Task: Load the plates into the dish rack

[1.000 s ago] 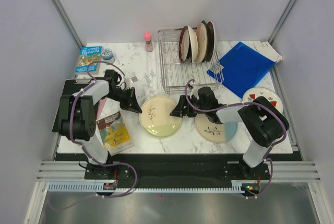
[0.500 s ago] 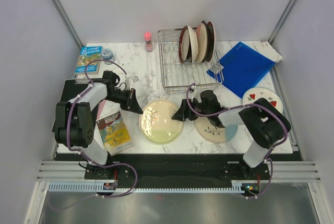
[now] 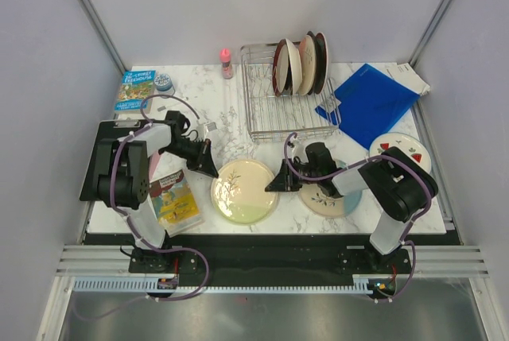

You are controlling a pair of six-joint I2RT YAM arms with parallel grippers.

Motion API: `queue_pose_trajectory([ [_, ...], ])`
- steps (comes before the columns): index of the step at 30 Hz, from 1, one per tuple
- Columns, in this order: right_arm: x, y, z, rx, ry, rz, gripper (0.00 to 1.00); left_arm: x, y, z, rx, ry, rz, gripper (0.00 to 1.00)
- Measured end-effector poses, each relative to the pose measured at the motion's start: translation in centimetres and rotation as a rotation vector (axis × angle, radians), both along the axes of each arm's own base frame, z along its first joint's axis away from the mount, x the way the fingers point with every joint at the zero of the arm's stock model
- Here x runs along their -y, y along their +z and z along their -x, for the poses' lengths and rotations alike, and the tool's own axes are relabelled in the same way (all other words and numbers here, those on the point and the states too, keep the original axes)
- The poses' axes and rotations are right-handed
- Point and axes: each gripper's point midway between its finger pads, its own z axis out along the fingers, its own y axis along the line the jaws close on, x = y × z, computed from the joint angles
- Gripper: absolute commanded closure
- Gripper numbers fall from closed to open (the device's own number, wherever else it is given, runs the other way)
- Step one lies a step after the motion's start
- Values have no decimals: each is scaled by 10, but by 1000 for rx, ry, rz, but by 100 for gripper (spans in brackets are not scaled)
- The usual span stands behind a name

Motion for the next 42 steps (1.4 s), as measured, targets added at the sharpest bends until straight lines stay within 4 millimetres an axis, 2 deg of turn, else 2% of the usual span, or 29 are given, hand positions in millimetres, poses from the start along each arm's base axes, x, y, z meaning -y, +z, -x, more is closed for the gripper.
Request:
queue_pose_trajectory([
  [3, -2, 8, 4, -41, 5, -35, 82, -4, -11, -2, -16, 1, -46, 98],
  [4, -3, 11, 4, -46, 3, -44, 69, -5, -15, -3, -26, 4, -58, 98],
  [7, -5, 16, 0, -52, -4, -55, 54, -5, -24, -5, -48, 7, -88, 98],
  [10, -9, 20, -5, -32, -5, -57, 52, 1, -27, -5, -44, -2, -100, 98],
  [12, -12, 25, -9, -18, -3, -66, 58, 6, -26, -4, -46, -10, -95, 98],
  [13, -14, 28, -11, -8, -2, -74, 69, 9, -26, -3, -50, -13, -94, 98],
  [14, -16, 30, -13, 0, -3, -78, 75, 11, -25, -2, -55, -15, -93, 98],
  [15, -17, 32, -14, -7, -10, -85, 91, 13, -25, 0, -60, -17, -90, 98],
  [16, -17, 33, -15, -3, -7, -89, 100, 13, -25, 0, -62, -15, -91, 98],
  [17, -17, 33, -15, -60, -37, -89, 100, 14, -22, 1, -80, -9, -84, 98],
  [19, -15, 31, -16, -64, -38, -78, 100, 12, -19, 1, -83, 5, -90, 95],
  [20, -16, 34, -16, -69, -34, -85, 100, 12, -19, 1, -85, 7, -96, 85],
  [23, -16, 43, -17, -55, -6, -65, 100, 11, -17, 1, -93, 27, -113, 67],
  [26, -13, 62, -18, 20, 81, 1, 100, 11, -5, -3, -52, 48, -124, 57],
  [27, -10, 72, -21, 61, 114, 32, 100, 11, 4, -5, -19, 53, -126, 56],
  [30, -3, 123, -35, 188, 186, 85, 100, 4, 45, -18, 159, 86, -131, 49],
  [33, -2, 190, -62, 333, 192, 88, 100, -13, 95, -40, 377, 159, -172, 50],
  [36, -4, 275, -96, 534, 129, 62, 100, -30, 141, -65, 586, 249, -216, 52],
  [38, -5, 317, -115, 651, 63, 48, 100, -36, 156, -74, 641, 305, -231, 52],
  [40, -3, 352, -139, 767, -42, 51, 100, -38, 157, -81, 631, 361, -236, 51],
  [42, -2, 365, -161, 820, -130, 68, 100, -39, 153, -85, 604, 398, -242, 46],
])
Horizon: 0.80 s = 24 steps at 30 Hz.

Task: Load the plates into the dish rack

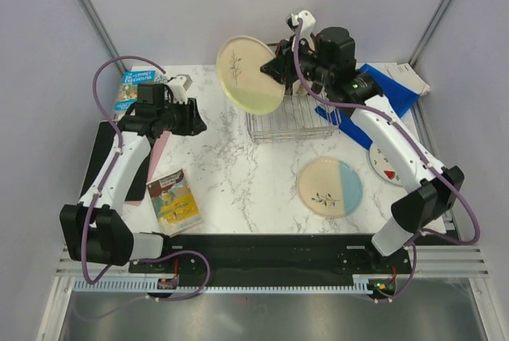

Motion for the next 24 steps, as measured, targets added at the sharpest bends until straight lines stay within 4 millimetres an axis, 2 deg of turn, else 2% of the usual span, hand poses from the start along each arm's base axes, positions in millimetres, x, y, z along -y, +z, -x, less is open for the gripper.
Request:
queue_pose_trajectory([
  [1, 1, 1, -14, 20, -59, -1, 100, -1, -3, -1, -15, 20, 6, 44],
  [3, 3, -5, -48, 58, -216, 12, 100, -4, -7, -3, -38, 67, 8, 29],
  [5, 8, -21, -82, 93, -383, 55, 100, -10, -12, -5, -59, 136, 9, 27],
  [7, 13, -46, -112, 120, -529, 108, 100, -14, -20, -3, -82, 181, 8, 23],
  [11, 18, -99, -151, 138, -699, 252, 100, -20, -40, 5, -135, 239, 3, 21],
  [14, 19, -127, -171, 147, -762, 315, 100, -23, -44, 8, -144, 262, 0, 21],
  [16, 21, -134, -177, 155, -789, 338, 100, -23, -41, 8, -134, 265, 6, 22],
  [18, 22, -133, -181, 165, -808, 334, 100, -22, -38, 7, -122, 265, 13, 22],
  [24, 28, -101, -187, 258, -883, 294, 100, -17, -37, 6, -111, 249, 39, 22],
])
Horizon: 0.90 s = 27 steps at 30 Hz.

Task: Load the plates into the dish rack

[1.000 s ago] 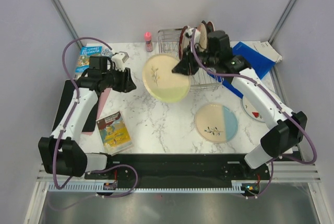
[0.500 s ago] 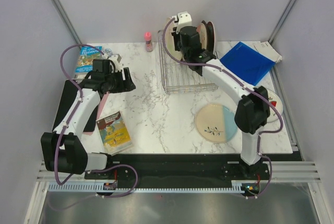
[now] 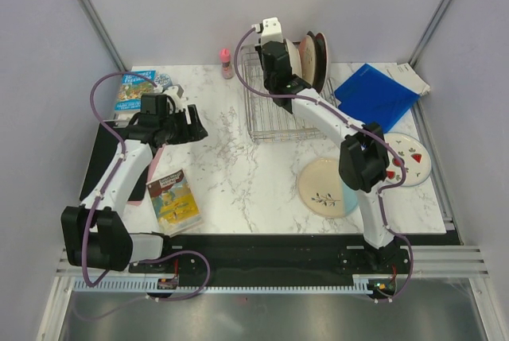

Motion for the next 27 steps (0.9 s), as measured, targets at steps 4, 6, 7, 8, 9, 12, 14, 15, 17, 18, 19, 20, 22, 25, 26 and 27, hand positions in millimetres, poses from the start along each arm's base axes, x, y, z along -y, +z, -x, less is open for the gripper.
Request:
queue_pose_trajectory([
  [4, 0, 14, -8, 51, -22, -10, 100, 2, -3, 2, -7, -8, 9, 22],
  [6, 0, 17, -13, 66, -33, -19, 100, 4, -2, 2, -4, -16, 18, 22],
  [7, 0, 15, -15, 66, -36, -19, 100, 5, -2, 2, -4, -18, 21, 22],
  [8, -1, 11, -18, 64, -39, -17, 100, 5, -2, 2, -4, -20, 22, 22],
  [9, -1, 8, -19, 60, -40, -14, 100, 5, -2, 2, -5, -21, 24, 22],
  [12, -3, -12, -23, 33, -49, 5, 100, 5, -2, 2, -6, -21, 24, 22],
  [14, -2, -26, -27, 11, -52, 21, 100, 5, -3, 2, -8, -22, 24, 22],
  [15, -1, -31, -28, 11, -61, 26, 100, 6, -3, 2, -10, -22, 24, 22],
  [17, 0, -29, -29, 14, -63, 24, 100, 6, -5, 1, -15, -22, 24, 22],
  [18, 1, -29, -30, 13, -65, 24, 100, 6, -6, 1, -18, -22, 24, 22],
  [19, 2, -30, -30, 12, -68, 24, 100, 6, -7, 1, -19, -22, 24, 22],
  [20, 4, -31, -31, 8, -69, 24, 100, 6, -8, 1, -23, -23, 24, 22],
  [22, 8, -33, -32, 1, -77, 25, 100, 6, -9, 0, -27, -23, 24, 22],
  [25, 10, -34, -34, -2, -79, 9, 100, 7, -13, 0, -39, -27, 27, 22],
  [26, 10, -34, -34, -2, -80, 5, 100, 7, -15, -1, -43, -28, 28, 22],
  [27, 10, -34, -34, -3, -80, 4, 100, 8, -16, -1, -48, -32, 31, 22],
])
